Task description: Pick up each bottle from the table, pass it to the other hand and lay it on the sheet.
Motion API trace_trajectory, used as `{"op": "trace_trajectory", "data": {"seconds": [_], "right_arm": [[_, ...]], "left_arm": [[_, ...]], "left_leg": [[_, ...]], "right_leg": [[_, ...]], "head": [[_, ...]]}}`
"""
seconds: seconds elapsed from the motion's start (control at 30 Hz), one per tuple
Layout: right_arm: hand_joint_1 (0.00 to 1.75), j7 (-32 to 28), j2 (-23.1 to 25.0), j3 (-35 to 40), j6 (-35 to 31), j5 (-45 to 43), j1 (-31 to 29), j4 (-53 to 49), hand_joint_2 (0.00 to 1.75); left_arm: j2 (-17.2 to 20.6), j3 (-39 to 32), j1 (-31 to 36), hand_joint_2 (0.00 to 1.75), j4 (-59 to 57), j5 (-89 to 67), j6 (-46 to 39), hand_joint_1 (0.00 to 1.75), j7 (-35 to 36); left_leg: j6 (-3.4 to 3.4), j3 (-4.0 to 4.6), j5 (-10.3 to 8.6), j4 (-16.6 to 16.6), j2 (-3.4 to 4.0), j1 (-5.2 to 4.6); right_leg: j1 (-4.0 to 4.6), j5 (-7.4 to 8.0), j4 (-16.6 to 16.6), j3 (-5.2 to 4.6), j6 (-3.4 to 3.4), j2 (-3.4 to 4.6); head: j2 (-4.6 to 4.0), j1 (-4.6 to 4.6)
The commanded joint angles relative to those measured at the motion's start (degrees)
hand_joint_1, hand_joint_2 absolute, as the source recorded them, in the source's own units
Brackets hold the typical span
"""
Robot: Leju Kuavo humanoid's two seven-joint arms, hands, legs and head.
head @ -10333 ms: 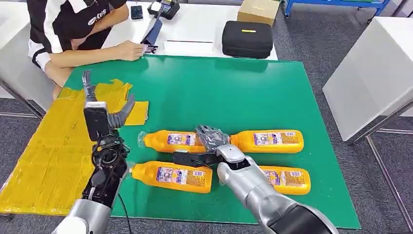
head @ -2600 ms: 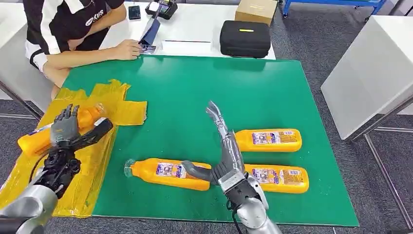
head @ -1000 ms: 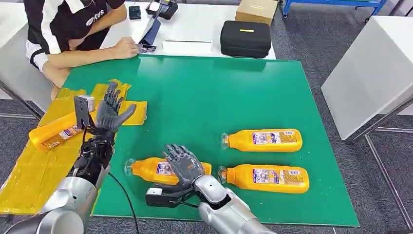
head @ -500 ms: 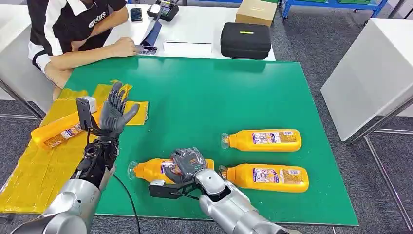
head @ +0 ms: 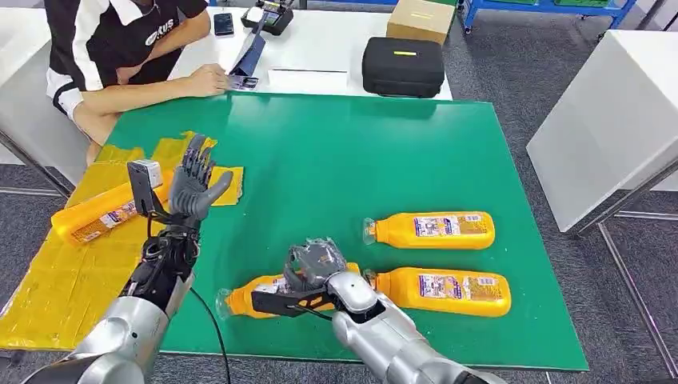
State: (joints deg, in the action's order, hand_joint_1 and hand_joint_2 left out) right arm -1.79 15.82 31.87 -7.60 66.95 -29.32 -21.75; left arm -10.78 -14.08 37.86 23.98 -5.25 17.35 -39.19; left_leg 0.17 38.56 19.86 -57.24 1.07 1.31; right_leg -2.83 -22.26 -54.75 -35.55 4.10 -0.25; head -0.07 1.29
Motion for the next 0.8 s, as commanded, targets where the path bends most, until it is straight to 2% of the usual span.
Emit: {"op": "trace_trajectory", "data": {"seconds": [0.03, 0.23, 0.27, 0.3, 0.43, 0.57, 0.67, 0.7, 0.77, 0.8], "right_arm": [[1.75, -0.21, -1.16, -3.25, -0.83, -0.54, 0.09, 3.70, 1.75], [1.75, -0.81, -0.46, -6.61, -6.54, -1.71, -0.52, 2.77, 1.75], [0.52, -1.22, -0.28, -7.46, -8.09, -1.80, -0.53, 2.41, 1.75], [0.00, -1.86, -0.19, -7.86, -10.79, -1.78, -0.41, 1.64, 1.75], [0.00, -7.54, 0.36, -11.29, -22.73, -3.78, -0.05, -2.06, 1.75], [0.00, -16.56, 0.50, -14.26, -28.78, -6.82, 1.75, -8.12, 1.75], [0.00, -23.29, 0.31, -14.90, -24.61, -11.05, 5.09, -15.06, 1.75], [0.00, -23.26, 0.20, -14.73, -23.81, -11.14, 5.61, -16.10, 1.75], [0.00, -26.95, -0.64, -13.25, -17.32, -14.37, 8.28, -21.76, 1.75], [0.00, -26.95, -0.64, -13.25, -17.32, -14.37, 8.28, -21.76, 1.75]], "left_arm": [[0.27, 1.68, 0.59, 1.75, -0.28, 0.41, 0.14, 0.00, 0.04], [0.22, 3.48, -0.42, 1.75, 1.06, 1.29, -1.02, 0.00, -0.58], [0.24, 3.95, -0.64, 1.75, 1.32, 1.53, -1.46, 0.00, -0.65], [0.24, 4.02, -0.83, 1.75, 1.41, 1.75, -1.33, 0.00, -0.70], [0.35, 4.62, -1.20, 1.75, 1.39, 2.31, -1.64, 0.00, -0.81], [0.18, 5.63, -1.25, 1.75, 1.37, 3.05, -1.71, 0.00, -0.81], [0.10, 6.00, -1.30, 1.75, 1.17, 4.45, -0.06, 0.00, -0.81], [0.10, 6.07, -1.35, 1.75, 1.23, 4.50, -0.10, 0.00, -0.81], [0.23, 6.83, -1.79, 1.75, 2.58, 4.48, 0.17, 0.00, -0.81], [0.23, 6.83, -1.79, 1.75, 2.58, 4.48, 0.17, 0.00, -0.81]], "left_leg": [[0.03, -0.11, 0.04, 0.01, -0.13, 0.02], [0.04, -0.17, 0.08, 0.00, -0.17, 0.02], [0.05, -0.27, 0.16, -0.03, -0.21, 0.02], [0.04, -0.13, 0.07, -0.01, -0.16, 0.02], [0.05, -0.13, 0.12, -0.03, -0.10, 0.01], [0.02, 0.07, 0.08, -0.03, -0.07, 0.01], [0.02, 0.06, 0.09, -0.01, -0.13, 0.02], [0.04, -0.03, 0.17, -0.05, -0.18, 0.03], [0.02, 0.10, 0.10, -0.02, -0.12, 0.01], [0.02, 0.20, 0.05, 0.00, -0.08, 0.02]], "right_leg": [[0.04, -0.06, 0.02, 0.15, -0.17, -0.10], [0.05, -0.10, -0.01, 0.20, -0.26, -0.11], [0.07, -0.18, -0.05, 0.30, -0.40, -0.12], [0.05, -0.08, -0.01, 0.18, -0.25, -0.11], [0.04, -0.10, -0.04, 0.17, -0.28, -0.03], [0.05, 0.02, -0.05, 0.01, -0.11, 0.00], [0.07, 0.01, -0.03, 0.01, -0.11, -0.06], [0.08, -0.09, -0.08, 0.10, -0.21, -0.10], [0.06, -0.02, -0.04, -0.04, -0.11, -0.05], [0.06, 0.05, -0.01, -0.13, -0.04, -0.04]], "head": [[0.00, 0.00], [0.00, 0.00], [0.00, 0.00], [0.00, 0.00], [0.00, 0.00], [0.00, -0.02], [0.00, 0.00], [0.00, 0.00], [0.00, 0.00], [0.00, 0.00]]}}
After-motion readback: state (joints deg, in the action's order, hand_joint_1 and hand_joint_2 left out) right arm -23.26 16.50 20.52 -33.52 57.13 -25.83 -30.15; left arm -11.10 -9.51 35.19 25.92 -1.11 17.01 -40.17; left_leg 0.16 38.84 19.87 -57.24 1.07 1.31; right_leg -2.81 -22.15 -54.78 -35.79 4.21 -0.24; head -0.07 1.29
